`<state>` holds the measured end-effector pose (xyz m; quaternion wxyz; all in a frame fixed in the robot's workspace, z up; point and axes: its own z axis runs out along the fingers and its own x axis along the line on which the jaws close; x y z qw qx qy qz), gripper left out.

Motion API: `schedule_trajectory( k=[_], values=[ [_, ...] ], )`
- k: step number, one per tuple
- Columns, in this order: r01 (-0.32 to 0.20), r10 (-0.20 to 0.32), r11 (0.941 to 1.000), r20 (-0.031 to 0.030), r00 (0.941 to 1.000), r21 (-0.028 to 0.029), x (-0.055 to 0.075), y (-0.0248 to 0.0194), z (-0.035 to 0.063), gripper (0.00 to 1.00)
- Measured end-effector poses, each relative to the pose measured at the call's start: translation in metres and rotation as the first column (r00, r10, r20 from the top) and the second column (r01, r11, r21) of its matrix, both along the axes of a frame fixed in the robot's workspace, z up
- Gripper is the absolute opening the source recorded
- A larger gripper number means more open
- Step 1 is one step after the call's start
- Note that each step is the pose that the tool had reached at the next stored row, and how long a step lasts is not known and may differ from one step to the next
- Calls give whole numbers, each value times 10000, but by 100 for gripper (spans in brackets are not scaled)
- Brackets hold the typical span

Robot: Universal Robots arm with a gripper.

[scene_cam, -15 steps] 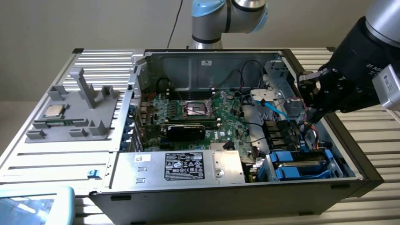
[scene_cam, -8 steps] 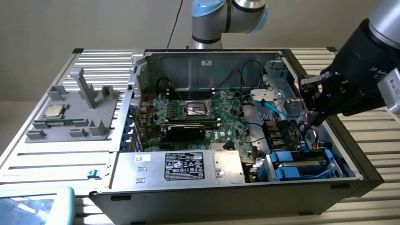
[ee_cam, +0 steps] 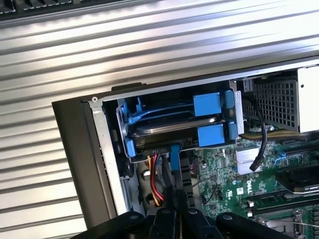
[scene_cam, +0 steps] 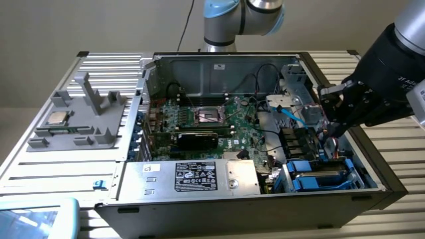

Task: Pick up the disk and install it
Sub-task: 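Insert the second disk wire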

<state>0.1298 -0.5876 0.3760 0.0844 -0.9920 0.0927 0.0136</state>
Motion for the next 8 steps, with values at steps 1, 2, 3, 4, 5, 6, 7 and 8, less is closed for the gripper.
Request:
schedule_trajectory(
  k=[1, 2, 3, 4, 5, 6, 7, 8],
  values=[
    [-16, 16, 10000, 0, 10000, -1, -2, -13, -2, 11],
    [-31, 31, 10000, -1, 10000, 1, -5, -26, -6, 11],
    [-45, 45, 10000, 0, 10000, 0, -7, -40, -8, 11],
    [-61, 61, 10000, -1, 10000, 0, -9, -54, -10, 11],
    [-78, 78, 10000, -1, 10000, 0, -11, -67, -13, 11],
    [-92, 92, 10000, -1, 10000, 0, -15, -79, -16, 11],
    [-104, 104, 9999, -1, 9999, 0, -20, -89, -20, 11],
    [-117, 117, 9999, -1, 9999, 0, -26, -98, -26, 11]
  ],
)
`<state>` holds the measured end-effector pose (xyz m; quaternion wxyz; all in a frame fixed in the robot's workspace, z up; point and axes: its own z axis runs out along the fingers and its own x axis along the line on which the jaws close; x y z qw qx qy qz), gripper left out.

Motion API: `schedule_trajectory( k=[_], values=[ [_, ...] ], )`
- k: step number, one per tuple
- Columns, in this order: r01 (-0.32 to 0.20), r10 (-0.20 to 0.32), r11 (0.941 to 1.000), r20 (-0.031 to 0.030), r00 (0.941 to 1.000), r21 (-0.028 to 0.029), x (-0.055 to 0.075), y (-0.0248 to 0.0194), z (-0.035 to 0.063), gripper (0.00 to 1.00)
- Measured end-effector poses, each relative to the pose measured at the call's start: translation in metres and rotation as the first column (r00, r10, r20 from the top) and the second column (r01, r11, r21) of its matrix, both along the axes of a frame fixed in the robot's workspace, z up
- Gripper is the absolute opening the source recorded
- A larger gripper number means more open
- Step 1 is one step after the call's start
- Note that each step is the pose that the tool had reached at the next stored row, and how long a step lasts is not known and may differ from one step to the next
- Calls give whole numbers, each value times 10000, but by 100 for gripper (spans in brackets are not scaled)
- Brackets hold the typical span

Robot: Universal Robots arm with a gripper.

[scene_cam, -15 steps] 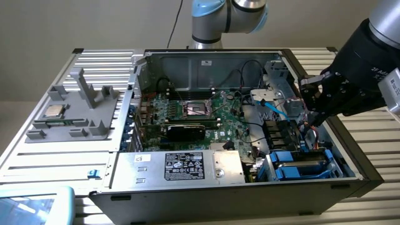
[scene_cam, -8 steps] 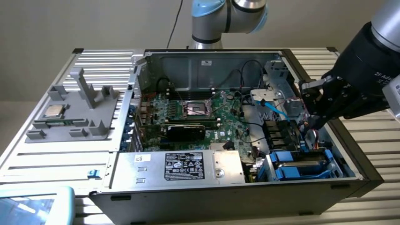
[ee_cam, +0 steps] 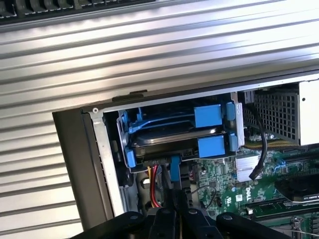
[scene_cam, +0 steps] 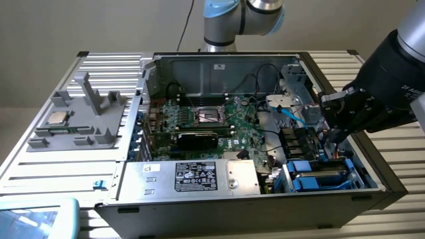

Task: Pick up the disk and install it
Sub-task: 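Insert the second disk wire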

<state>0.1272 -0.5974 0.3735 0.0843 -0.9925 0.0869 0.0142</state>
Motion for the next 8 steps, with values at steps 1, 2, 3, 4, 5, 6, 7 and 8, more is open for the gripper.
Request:
schedule_trajectory(
  k=[1, 2, 3, 4, 5, 6, 7, 8],
  values=[
    [-12, 12, 10000, 0, 10000, 1, -6, -9, -5, 11],
    [-23, 23, 10000, 0, 10000, 1, -10, -21, -8, 11],
    [-31, 31, 10000, 0, 10000, 1, -13, -37, -11, 11],
    [-39, 39, 10000, 0, 10000, -1, -15, -50, -12, 11],
    [-50, 50, 10000, 0, 10000, -11, -19, -55, -14, 11],
    [-66, 66, 10000, 2, 10000, -37, -26, -55, -15, 11],
    [-89, 89, 9999, 11, 10000, -65, -34, -55, -21, 11],
    [-118, 118, 9999, 26, 9999, -87, -39, -55, -28, 11]
  ],
)
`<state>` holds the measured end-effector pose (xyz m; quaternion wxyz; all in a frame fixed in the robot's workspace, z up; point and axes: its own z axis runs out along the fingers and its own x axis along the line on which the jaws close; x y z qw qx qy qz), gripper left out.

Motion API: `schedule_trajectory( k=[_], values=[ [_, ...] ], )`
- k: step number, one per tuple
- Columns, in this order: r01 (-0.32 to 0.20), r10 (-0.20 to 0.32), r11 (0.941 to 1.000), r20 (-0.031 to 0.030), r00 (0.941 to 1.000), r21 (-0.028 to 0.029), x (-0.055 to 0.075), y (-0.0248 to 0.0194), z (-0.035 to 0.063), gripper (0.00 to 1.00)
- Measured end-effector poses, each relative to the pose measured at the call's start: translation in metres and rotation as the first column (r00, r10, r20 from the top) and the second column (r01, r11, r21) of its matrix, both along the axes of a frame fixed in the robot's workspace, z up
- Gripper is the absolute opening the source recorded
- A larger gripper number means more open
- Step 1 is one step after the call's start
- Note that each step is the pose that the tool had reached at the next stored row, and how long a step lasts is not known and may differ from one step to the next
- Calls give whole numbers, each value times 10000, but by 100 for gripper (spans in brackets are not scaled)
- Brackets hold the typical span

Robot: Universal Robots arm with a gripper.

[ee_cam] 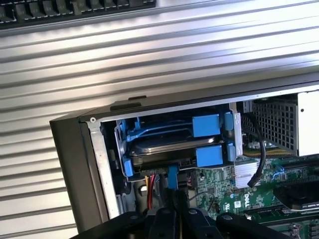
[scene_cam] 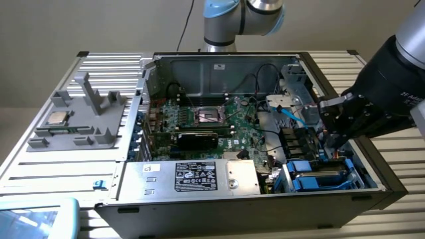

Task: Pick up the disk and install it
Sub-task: 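Insert the second disk wire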

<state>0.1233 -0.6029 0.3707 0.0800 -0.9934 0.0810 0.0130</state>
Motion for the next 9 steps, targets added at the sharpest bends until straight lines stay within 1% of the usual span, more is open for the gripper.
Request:
schedule_trajectory(
  k=[1, 4, 5, 7, 9],
  values=[
    [-36, 36, 10000, 19, 10000, -27, -3, 0, -6, 11],
    [-181, 182, 9997, 87, 9998, -159, -4, 1, -17, 11],
    [-230, 232, 9996, 101, 9997, -191, -6, 2, -23, 11],
    [-327, 330, 9992, 132, 9994, -218, -12, 8, -46, 11],
    [-425, 428, 9988, 145, 9990, -225, -12, 10, -74, 11]
  ],
)
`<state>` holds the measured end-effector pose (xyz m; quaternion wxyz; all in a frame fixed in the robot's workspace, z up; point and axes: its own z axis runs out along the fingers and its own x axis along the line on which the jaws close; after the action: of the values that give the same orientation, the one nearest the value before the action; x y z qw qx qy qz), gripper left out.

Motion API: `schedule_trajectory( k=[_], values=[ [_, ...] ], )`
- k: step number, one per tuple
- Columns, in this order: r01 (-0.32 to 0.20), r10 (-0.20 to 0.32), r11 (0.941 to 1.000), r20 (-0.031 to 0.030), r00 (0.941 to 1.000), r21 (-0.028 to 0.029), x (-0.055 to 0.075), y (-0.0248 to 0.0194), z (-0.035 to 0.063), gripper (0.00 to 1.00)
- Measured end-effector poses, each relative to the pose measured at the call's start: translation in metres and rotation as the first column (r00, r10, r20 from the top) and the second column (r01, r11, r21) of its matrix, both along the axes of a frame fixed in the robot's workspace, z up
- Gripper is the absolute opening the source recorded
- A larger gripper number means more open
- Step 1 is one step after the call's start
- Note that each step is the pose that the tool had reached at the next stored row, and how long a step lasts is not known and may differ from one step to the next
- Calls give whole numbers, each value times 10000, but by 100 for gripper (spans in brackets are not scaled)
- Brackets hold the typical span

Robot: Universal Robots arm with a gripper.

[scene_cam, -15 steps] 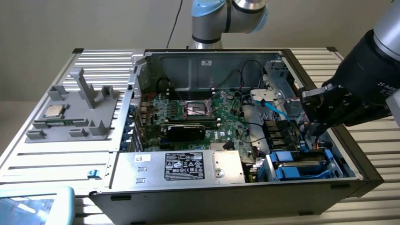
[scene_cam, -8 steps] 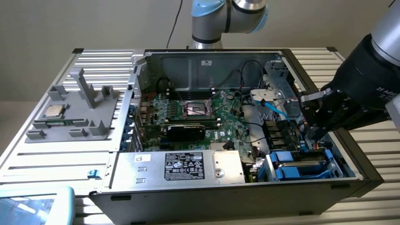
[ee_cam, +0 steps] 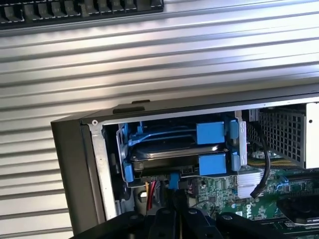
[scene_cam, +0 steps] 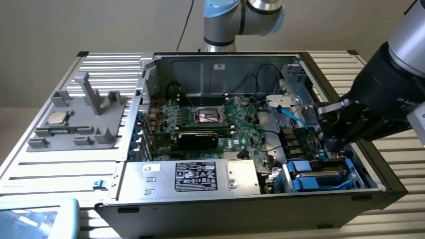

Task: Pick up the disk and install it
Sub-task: 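Insert the second disk wire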

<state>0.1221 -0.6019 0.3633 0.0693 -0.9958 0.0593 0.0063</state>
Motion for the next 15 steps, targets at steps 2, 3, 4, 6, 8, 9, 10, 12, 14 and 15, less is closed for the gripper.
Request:
schedule_trajectory(
  k=[2, 3, 4, 6, 8, 9, 10, 12, 14, 15],
  values=[
    [-75, 75, 10000, 4, 10000, -8, 0, 0, -29, 11],
    [-102, 102, 9999, 8, 9999, -10, 0, 0, -43, 11],
    [-122, 123, 9999, 15, 9999, -14, 0, 0, -54, 11],
    [-153, 153, 9999, 46, 9999, -26, 0, 1, -72, 11],
    [-193, 194, 9998, 77, 9998, -40, 0, 0, -95, 11],
    [-214, 215, 9998, 90, 9997, -51, 0, 0, -105, 11],
    [-236, 236, 9997, 100, 9997, -59, -1, 0, -117, 11],
    [-295, 296, 9995, 128, 9995, -75, -1, 1, -140, 11],
    [-365, 367, 9993, 180, 9992, -100, -1, 4, -160, 11],
    [-396, 399, 9991, 225, 9990, -119, -2, 6, -167, 11]
  ],
)
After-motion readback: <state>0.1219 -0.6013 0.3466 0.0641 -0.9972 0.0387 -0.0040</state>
